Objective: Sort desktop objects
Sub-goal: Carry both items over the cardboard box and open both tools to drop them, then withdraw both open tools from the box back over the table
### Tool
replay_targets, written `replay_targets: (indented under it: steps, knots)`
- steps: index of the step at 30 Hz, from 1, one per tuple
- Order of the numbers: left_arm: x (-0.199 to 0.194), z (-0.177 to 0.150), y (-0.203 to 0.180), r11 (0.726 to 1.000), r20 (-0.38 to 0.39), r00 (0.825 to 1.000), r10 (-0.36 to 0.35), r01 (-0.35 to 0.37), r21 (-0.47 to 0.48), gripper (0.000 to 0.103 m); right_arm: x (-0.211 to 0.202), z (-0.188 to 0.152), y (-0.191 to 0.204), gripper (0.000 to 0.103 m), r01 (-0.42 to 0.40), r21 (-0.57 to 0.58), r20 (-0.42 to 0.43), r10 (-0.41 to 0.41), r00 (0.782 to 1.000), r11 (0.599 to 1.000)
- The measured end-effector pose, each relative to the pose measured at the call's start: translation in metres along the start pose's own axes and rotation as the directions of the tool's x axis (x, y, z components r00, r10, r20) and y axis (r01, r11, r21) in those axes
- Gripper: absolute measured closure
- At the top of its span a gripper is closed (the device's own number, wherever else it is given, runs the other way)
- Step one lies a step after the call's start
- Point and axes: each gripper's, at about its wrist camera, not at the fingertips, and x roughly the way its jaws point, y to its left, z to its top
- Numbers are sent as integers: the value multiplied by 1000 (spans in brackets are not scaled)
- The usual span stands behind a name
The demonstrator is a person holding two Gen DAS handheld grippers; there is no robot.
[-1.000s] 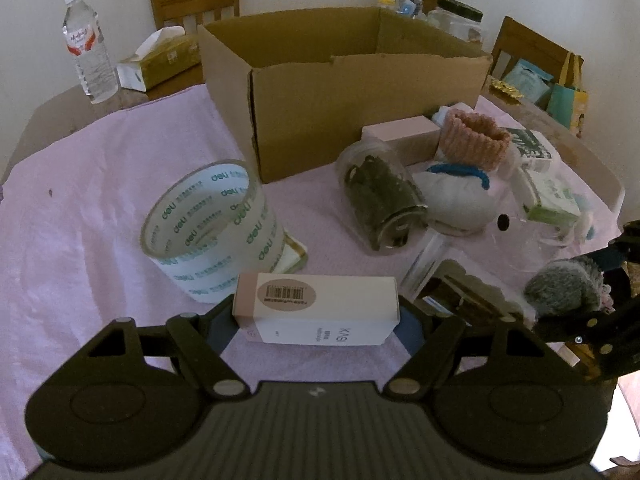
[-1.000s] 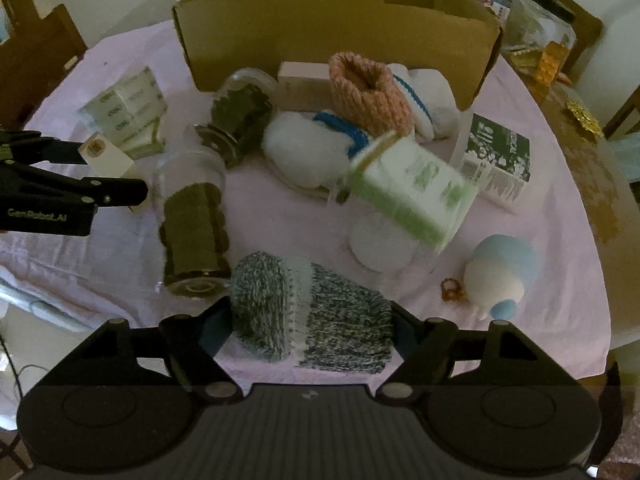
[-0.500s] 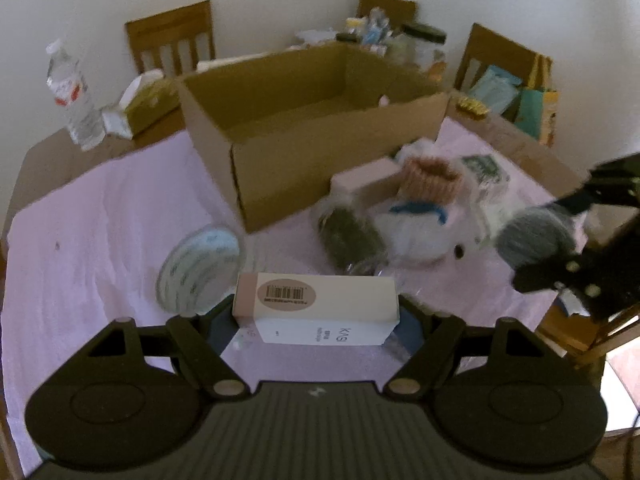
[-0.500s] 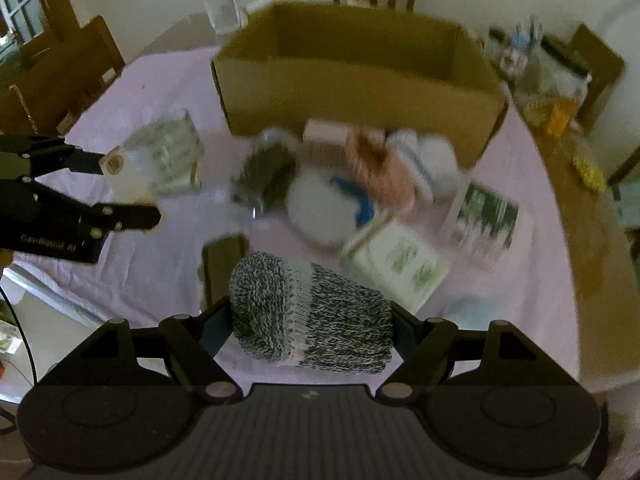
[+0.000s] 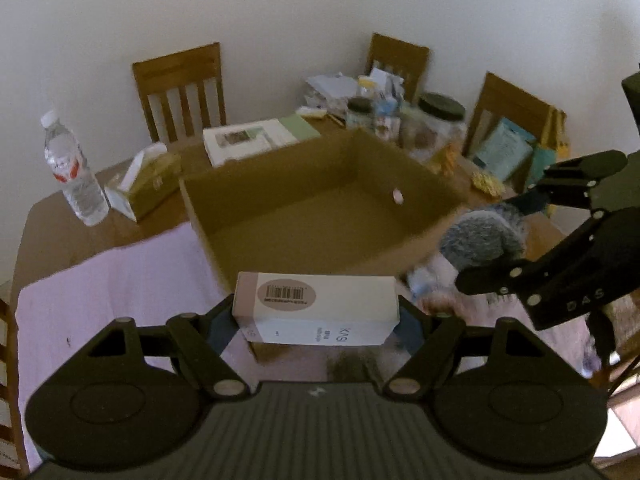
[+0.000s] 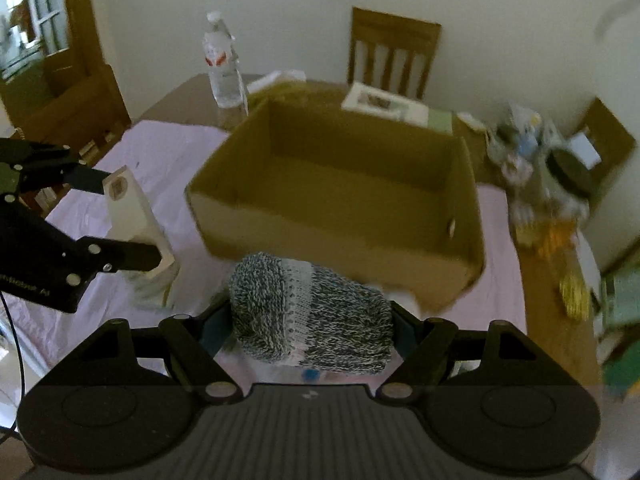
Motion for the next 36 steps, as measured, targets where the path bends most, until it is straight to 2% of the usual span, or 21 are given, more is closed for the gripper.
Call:
replay_targets:
  steps: [7, 13, 15, 16, 18, 23, 29, 36]
  knots:
    - [36, 40, 1, 998, 4, 998, 65, -65, -28, 24, 22, 45, -41, 20, -25, -64, 41, 28, 999, 998]
    - [61, 51, 5, 993, -21, 994, 108, -109, -53, 23, 49, 60, -61, 19, -43, -70, 30, 45, 999, 997]
    - [68, 52, 6, 992, -35, 993, 111, -112, -53, 17, 56, 61, -64, 15, -57, -69, 22, 59, 998, 996]
    - [71, 52, 5, 991, -41, 992, 119, -121, -59, 11, 58, 60, -65, 9, -60, -69, 25, 61, 998, 996]
    - [74, 51, 7, 987, -49, 989, 138, -142, -71, 10, 59, 58, -68, 0, -61, -62, 33, 63, 997, 996]
    - [75, 47, 3, 986, -82, 986, 144, -150, -67, 10, 57, 55, -73, 0, -79, -61, 33, 81, 996, 995]
    - [61, 37, -4, 989, -61, 989, 132, -135, -60, 10, 52, 47, -73, 0, -88, -58, 31, 90, 995, 994]
    - [44, 21, -6, 991, -85, 988, 126, -130, -43, 10, 42, 35, -61, 0, -101, -65, 31, 103, 994, 993]
